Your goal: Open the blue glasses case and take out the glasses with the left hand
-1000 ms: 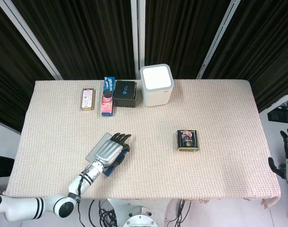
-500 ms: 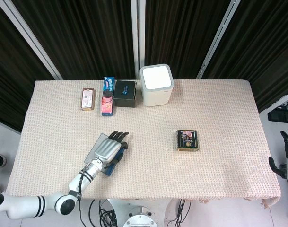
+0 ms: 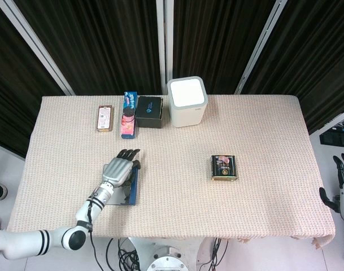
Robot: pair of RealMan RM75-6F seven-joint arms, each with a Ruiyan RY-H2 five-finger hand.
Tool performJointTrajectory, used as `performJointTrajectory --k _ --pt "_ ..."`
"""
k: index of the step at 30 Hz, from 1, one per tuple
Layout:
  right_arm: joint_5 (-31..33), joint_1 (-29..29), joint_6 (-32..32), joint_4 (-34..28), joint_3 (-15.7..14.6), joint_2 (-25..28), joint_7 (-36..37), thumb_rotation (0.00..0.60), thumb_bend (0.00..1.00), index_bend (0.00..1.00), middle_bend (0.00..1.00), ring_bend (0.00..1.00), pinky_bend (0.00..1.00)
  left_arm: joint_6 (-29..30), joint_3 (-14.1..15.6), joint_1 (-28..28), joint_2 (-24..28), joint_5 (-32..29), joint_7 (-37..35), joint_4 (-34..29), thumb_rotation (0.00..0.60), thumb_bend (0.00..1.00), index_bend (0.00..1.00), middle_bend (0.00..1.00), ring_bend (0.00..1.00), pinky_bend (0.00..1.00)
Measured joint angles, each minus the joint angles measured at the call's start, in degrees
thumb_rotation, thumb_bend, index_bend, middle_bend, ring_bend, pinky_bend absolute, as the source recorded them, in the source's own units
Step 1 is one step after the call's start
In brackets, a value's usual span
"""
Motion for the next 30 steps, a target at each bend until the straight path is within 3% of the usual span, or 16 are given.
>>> performJointTrajectory --k 16,30 --pt "-0.20 0.38 -0.24 -1.26 -0.15 -0.08 -1.98 0.600 0.28 0.00 0.00 0.00 0.00 1.27 0.71 -0.23 5.30 -8.41 3.65 -1.74 0.600 0.59 0.42 0.00 0.00 0.03" --pt "-1.10 0.83 -0.68 -2.22 -0.78 -0.28 -3.30 0.600 0.28 0.00 0.00 0.00 0.00 -0.75 3.39 0.49 13.50 -14.78 3.37 -8.01 0.593 0.61 0.42 0.00 0.00 0.03"
